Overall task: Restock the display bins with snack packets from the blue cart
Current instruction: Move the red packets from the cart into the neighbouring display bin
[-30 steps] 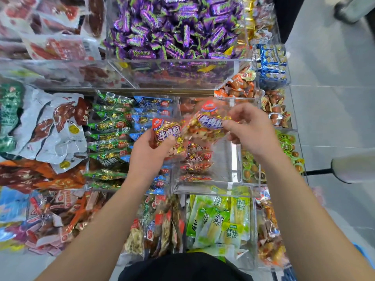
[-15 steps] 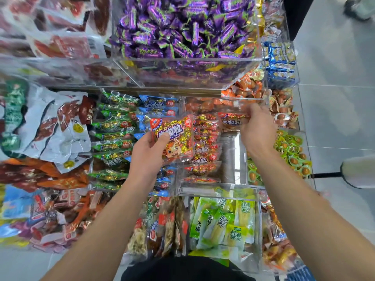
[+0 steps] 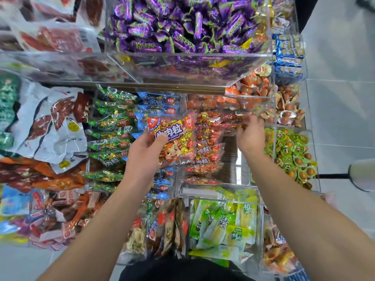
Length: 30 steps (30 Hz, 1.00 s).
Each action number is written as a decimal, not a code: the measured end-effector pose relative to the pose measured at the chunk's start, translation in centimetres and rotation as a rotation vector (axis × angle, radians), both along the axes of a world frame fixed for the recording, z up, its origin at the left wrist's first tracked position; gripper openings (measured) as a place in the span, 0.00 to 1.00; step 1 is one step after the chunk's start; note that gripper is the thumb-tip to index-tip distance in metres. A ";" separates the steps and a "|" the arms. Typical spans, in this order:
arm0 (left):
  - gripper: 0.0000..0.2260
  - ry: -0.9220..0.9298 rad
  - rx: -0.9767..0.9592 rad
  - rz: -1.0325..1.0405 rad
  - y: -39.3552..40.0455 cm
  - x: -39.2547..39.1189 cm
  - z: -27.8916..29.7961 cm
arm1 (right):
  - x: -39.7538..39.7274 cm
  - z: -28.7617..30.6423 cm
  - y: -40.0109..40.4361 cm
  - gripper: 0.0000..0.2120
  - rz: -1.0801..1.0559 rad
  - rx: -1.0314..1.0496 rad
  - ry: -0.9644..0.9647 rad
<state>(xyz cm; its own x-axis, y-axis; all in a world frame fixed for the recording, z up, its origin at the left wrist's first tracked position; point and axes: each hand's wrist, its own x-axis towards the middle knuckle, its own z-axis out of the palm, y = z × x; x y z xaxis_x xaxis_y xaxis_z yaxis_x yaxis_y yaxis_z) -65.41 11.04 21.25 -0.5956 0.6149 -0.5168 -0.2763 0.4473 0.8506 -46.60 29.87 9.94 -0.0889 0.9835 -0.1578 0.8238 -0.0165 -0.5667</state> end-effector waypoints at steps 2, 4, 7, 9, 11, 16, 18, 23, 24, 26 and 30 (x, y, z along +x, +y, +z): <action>0.05 -0.012 0.012 0.000 0.1 0.0 -0.1 | -0.2 0.0 -1.4 0.19 -0.061 0.084 0.092; 0.05 -0.025 0.023 0.006 0.2 0.0 -0.1 | -0.2 -0.1 -2.9 0.20 -0.097 0.115 0.155; 0.06 -0.036 0.035 0.015 0.3 -0.1 -0.2 | 0.0 -0.5 -4.4 0.25 -0.116 0.054 0.216; 0.06 -0.037 0.039 0.009 0.3 -0.1 -0.2 | 0.0 -0.6 -4.7 0.30 -0.104 0.023 0.221; 0.05 -0.038 0.044 0.007 0.2 -0.1 -0.2 | 0.1 -0.4 -4.7 0.32 -0.082 0.021 0.253; 0.05 -0.032 0.044 0.010 0.2 0.1 -0.2 | 0.7 -0.4 -4.1 0.14 -0.084 0.036 0.256; 0.05 -0.029 0.044 0.006 0.2 0.0 -0.1 | 0.6 -0.7 -3.5 0.14 -0.025 -0.049 0.227; 0.04 -0.032 0.033 -0.005 0.1 0.0 0.0 | 0.3 -0.6 -1.6 0.22 -0.040 -0.243 0.240; 0.04 -0.029 0.031 -0.006 0.1 0.0 0.1 | 0.4 -0.6 -1.5 0.22 -0.048 -0.263 0.240; 0.05 -0.027 0.028 -0.005 0.1 0.0 0.1 | 0.6 -0.5 -1.6 0.23 -0.057 -0.283 0.229; 0.06 -0.045 0.026 -0.011 0.2 -0.1 0.2 | 0.9 0.0 -2.0 0.22 -0.100 -0.275 0.212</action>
